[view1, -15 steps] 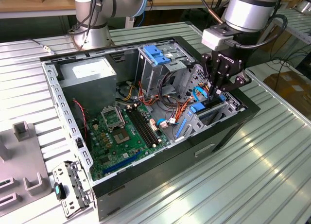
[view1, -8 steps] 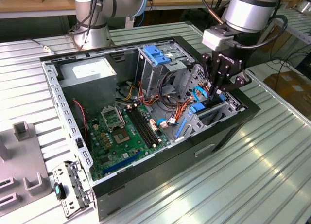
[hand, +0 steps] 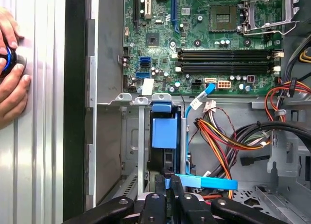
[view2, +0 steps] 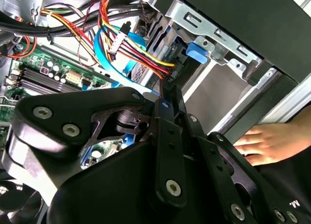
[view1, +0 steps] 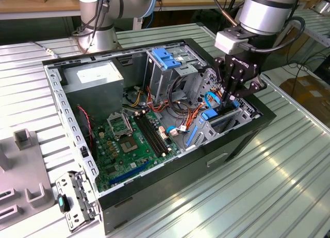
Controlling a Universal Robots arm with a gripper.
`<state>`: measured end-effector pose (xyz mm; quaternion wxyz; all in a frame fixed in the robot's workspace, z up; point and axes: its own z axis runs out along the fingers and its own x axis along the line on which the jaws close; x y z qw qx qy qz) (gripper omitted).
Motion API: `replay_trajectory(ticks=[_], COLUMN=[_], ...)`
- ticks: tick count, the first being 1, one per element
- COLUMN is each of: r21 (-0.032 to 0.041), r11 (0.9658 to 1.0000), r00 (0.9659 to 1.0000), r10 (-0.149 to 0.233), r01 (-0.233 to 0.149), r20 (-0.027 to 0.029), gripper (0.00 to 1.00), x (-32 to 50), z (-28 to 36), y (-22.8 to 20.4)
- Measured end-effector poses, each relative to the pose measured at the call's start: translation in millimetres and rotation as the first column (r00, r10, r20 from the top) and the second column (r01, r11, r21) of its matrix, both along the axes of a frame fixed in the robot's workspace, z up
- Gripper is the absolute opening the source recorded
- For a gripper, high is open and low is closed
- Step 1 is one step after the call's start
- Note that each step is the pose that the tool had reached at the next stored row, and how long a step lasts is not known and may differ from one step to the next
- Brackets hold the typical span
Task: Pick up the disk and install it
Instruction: 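Insert the second disk wire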
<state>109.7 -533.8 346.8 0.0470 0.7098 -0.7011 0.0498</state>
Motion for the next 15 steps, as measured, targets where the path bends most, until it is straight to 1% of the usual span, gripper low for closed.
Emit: replay_trajectory(ticks=[1, 3, 4, 5, 6, 8, 9, 10, 14, 15], r21=[0.0059, 0.0149, 0.0219, 0.0312, 0.0429, 0.0538, 0.0658, 0.0673, 0.0676, 0.0677], r11=[1.0, 0.9999, 0.9998, 0.9995, 0.9991, 0.9986, 0.9978, 0.9977, 0.9977, 0.9977], r00=[1.0, 1.0, 1.0, 1.0, 1.0, 1.0, 1.0, 1.0, 1.0, 1.0], r10=[0.0, 0.0, 0.0, 0.0, 0.0, 0.0, 0.0, 0.0, 0.0, 0.0], r01=[0.0, 0.0, 0.0, 0.0, 0.0, 0.0, 0.0, 0.0, 0.0, 0.0], r20=[-0.0001, -0.0003, -0.0004, -0.0003, -0.0003, -0.0003, -0.0003, -0.0003, -0.0003, -0.0005], gripper=[0.16, 0.16, 0.16, 0.16, 0.16, 0.16, 0.16, 0.16, 0.16, 0.16], x=[0.0, 0.0, 0.0, 0.0, 0.0, 0.1, 0.1, 0.1, 0.2, 0.5], z=[-0.6, -1.4, -1.5, -1.6, -1.5, -1.6, -1.6, -1.6, -1.1, -0.1], y=[0.0, 0.0, 0.0, 0.0, 0.0, 0.0, -0.1, -0.2, -0.8, -1.1])
